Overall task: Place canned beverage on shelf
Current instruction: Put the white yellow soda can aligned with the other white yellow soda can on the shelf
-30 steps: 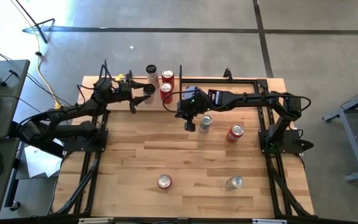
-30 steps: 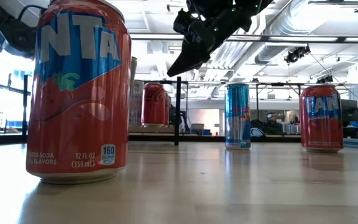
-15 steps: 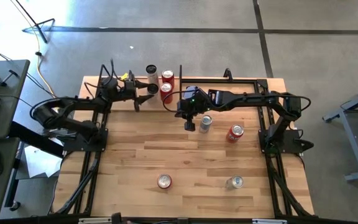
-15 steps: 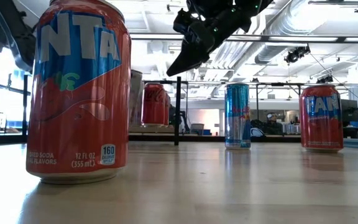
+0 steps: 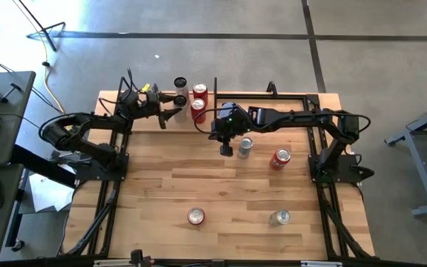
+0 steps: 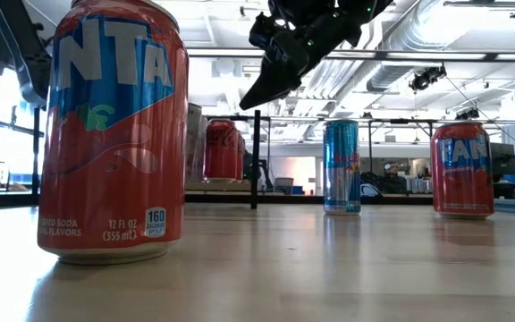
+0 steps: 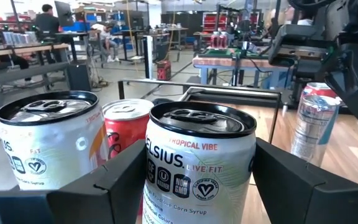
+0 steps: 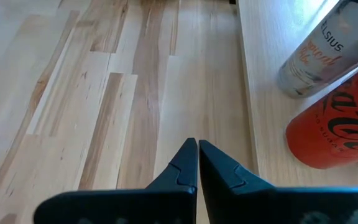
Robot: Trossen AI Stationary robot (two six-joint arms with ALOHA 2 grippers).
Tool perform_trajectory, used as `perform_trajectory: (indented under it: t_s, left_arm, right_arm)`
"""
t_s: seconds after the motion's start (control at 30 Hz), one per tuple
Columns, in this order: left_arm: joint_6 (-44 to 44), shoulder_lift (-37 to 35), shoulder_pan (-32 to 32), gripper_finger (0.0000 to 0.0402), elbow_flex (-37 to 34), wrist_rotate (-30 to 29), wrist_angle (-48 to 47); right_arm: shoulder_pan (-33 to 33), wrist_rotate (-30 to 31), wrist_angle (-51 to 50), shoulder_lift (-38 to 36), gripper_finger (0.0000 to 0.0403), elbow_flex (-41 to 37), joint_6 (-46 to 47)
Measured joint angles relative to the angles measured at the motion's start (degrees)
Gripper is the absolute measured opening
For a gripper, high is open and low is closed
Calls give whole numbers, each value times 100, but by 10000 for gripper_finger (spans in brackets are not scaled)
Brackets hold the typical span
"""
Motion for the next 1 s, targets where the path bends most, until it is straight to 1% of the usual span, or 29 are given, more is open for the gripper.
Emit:
perform_trajectory:
  t_s: [0.3, 0.5, 0.63, 1.0]
  left_arm:
    - [-71, 2, 68, 244, 0, 40, -20]
    - [-229, 0, 76, 259, 0, -19, -64]
    - [-403, 2, 153, 262, 28, 22, -105]
    - [-321, -37, 135, 264, 28, 39, -149]
  right_arm:
    - [0, 2, 0, 0, 0, 0, 0]
    - [0, 2, 2, 0, 0, 0, 0]
    - [0, 2, 48, 2, 0, 0, 1]
    - [0, 2, 66, 2, 0, 0, 0]
